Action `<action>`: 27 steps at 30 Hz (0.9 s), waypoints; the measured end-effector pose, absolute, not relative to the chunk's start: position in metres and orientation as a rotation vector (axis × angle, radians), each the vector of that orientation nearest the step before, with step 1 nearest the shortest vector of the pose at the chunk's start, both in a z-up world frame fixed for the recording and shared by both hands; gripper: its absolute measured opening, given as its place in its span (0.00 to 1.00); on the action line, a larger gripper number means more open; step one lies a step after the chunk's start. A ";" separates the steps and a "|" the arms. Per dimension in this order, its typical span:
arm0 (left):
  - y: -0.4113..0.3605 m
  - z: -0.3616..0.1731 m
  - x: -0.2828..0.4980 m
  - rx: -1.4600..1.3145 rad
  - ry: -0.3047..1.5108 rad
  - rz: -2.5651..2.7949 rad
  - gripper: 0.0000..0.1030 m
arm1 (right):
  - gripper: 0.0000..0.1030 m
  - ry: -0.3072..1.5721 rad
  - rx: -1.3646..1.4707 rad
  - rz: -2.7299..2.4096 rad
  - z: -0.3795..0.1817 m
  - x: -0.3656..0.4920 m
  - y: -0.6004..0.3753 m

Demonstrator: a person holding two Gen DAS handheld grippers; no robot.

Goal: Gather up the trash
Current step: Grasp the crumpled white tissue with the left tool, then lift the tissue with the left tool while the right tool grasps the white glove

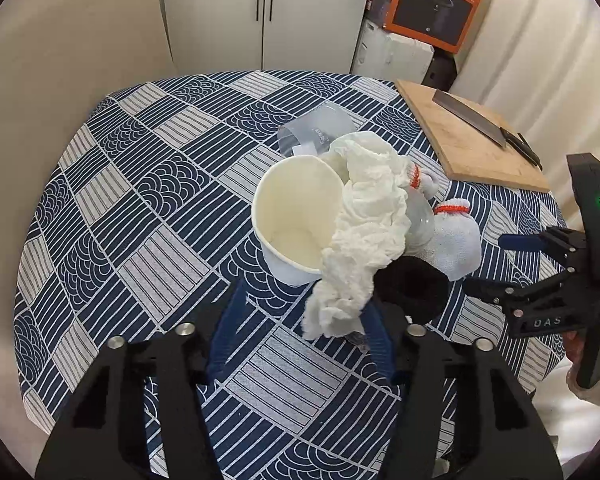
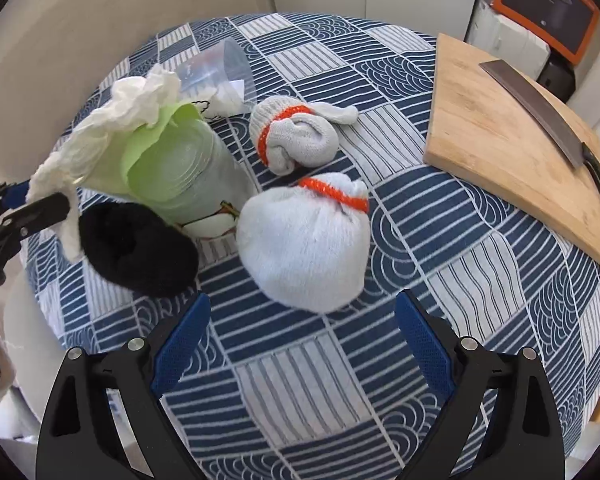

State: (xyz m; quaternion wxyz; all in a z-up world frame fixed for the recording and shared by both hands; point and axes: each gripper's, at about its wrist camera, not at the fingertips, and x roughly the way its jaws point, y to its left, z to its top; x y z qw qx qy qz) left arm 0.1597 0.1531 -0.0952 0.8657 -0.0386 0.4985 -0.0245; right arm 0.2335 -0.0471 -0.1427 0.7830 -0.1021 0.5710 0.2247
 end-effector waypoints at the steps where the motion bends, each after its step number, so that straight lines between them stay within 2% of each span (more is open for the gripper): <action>1: 0.152 -0.095 0.160 -0.074 1.043 -0.070 0.40 | 0.86 1.230 -0.217 0.479 -0.146 0.236 -0.046; 2: 0.151 -0.095 0.160 -0.065 1.042 -0.083 0.31 | 0.86 1.231 -0.209 0.475 -0.148 0.238 -0.045; 4: 0.147 -0.094 0.160 -0.028 1.040 -0.100 0.21 | 0.86 1.226 -0.176 0.475 -0.152 0.243 -0.044; 6: 0.145 -0.093 0.161 0.000 1.043 -0.105 0.18 | 0.84 1.228 -0.146 0.476 -0.154 0.248 -0.044; 7: 0.145 -0.092 0.161 0.006 1.042 -0.105 0.18 | 0.77 1.238 -0.138 0.477 -0.157 0.251 -0.043; 8: 0.145 -0.091 0.161 0.010 1.038 -0.104 0.17 | 0.59 1.249 -0.138 0.477 -0.159 0.252 -0.041; 11: 0.145 -0.086 0.160 0.008 1.028 -0.108 0.16 | 0.40 1.261 -0.159 0.459 -0.163 0.255 -0.039; 14: 0.144 -0.080 0.155 0.011 1.012 -0.105 0.16 | 0.30 1.268 -0.139 0.470 -0.158 0.252 -0.045; 18: 0.139 -0.071 0.149 0.041 0.986 -0.093 0.16 | 0.25 1.265 -0.130 0.486 -0.148 0.244 -0.056; 27: 0.126 -0.048 0.136 0.016 0.948 -0.070 0.11 | 0.25 1.222 -0.111 0.495 -0.114 0.214 -0.094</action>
